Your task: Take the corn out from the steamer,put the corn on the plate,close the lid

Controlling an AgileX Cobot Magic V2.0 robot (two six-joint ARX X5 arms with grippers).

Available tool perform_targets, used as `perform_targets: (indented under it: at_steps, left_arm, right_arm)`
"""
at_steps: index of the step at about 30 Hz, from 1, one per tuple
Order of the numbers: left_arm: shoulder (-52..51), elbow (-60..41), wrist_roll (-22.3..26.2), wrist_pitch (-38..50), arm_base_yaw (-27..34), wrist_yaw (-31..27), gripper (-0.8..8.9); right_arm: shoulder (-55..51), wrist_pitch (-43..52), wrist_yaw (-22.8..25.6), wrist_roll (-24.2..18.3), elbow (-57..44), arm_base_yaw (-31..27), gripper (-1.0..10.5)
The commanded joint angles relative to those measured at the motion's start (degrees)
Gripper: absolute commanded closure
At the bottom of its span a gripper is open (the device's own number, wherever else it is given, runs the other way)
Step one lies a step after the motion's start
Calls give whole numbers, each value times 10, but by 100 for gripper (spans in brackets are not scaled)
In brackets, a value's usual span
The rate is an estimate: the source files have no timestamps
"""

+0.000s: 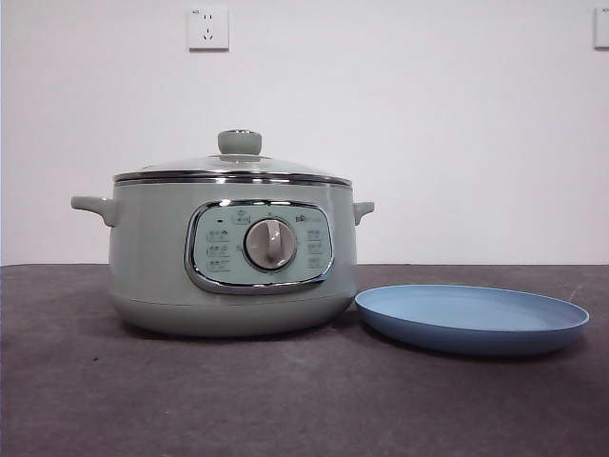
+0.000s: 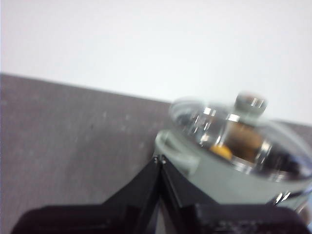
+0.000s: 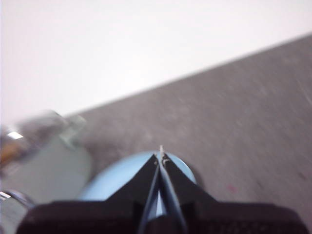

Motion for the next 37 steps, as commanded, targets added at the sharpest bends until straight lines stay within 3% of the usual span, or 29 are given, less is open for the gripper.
perform_targets:
  at_steps: [1,6,17,24,31,33,37]
  left_arm:
    - [13,32,-14,-17,1,4,820]
    - [63,110,-13,-69,1,57,820]
    - [217,284,41,-215,1,197,820]
    - [307,387,104,-327,1,271,820]
    - [357,442,123,-371,0,302,811]
    - [360,446,119,-370,0,302,734]
    - [361,446,117,-371,0,301,287]
  right_arm:
    - [24,5,-30,14,36,0,957]
    - [117,-41,-110,-4,125,0,956]
    - [362,-240,-325,-157,393,0,956]
    - [467,-405,-378,-263,546,2,956]
    - [497,-450,-386,-274,581,17,941]
    - [497,-450,-386,-272,581,17,893]
    - [497,-451,-385,-269,581,17,509]
